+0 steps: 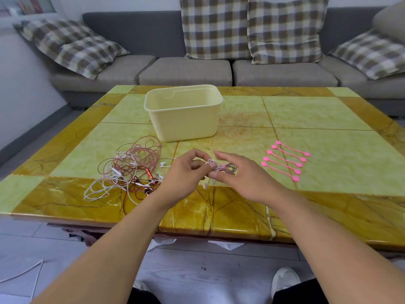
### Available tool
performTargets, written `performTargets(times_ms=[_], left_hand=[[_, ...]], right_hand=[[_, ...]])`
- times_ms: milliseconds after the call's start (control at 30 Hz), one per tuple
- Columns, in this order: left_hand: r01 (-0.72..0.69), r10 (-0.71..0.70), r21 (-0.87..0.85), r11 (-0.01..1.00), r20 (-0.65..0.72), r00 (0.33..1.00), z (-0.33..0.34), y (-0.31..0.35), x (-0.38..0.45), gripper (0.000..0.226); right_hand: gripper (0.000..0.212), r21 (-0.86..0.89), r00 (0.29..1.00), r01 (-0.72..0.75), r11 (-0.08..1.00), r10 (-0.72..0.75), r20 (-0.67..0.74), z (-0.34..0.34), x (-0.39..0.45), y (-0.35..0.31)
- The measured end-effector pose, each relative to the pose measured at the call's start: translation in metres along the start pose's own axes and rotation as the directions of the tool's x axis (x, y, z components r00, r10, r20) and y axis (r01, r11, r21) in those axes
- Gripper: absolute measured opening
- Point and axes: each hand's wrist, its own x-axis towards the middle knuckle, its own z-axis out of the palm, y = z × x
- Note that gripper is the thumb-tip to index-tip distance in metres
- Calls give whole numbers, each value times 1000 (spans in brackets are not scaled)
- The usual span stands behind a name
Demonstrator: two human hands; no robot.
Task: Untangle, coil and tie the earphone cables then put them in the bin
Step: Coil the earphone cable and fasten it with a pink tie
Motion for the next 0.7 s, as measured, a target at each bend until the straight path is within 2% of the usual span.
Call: performTargets(times_ms=[133, 233, 400, 533, 633, 700], left_hand=[[-6, 4, -72, 997, -27, 1000, 1, 2, 1, 19], [-5, -3, -143, 990, -50, 999, 1, 3, 1, 18], [-14, -7, -150, 989, -140, 990, -1, 5, 4, 20], [9, -37, -162, 987, -168, 985, -4, 6, 7, 21], [39, -71, -193, 980, -162, 984, -6, 7, 7, 19], [56, -88, -195, 979, -160, 983, -6, 9, 6, 20]], right_hand=[[32, -9, 999, 23, 1000, -23, -25, 7, 1, 0], [33, 23, 1000, 5, 1000, -5, -12, 10, 4, 1], [26, 16, 1000, 4, 1000, -4, -13, 20, 8, 0], [31, 2, 1000, 13, 1000, -12, -12, 26, 13, -1], [53, 42, 999, 20, 999, -18, -47, 27, 17, -2], [51, 70, 998, 28, 997, -24, -49, 27, 18, -1]])
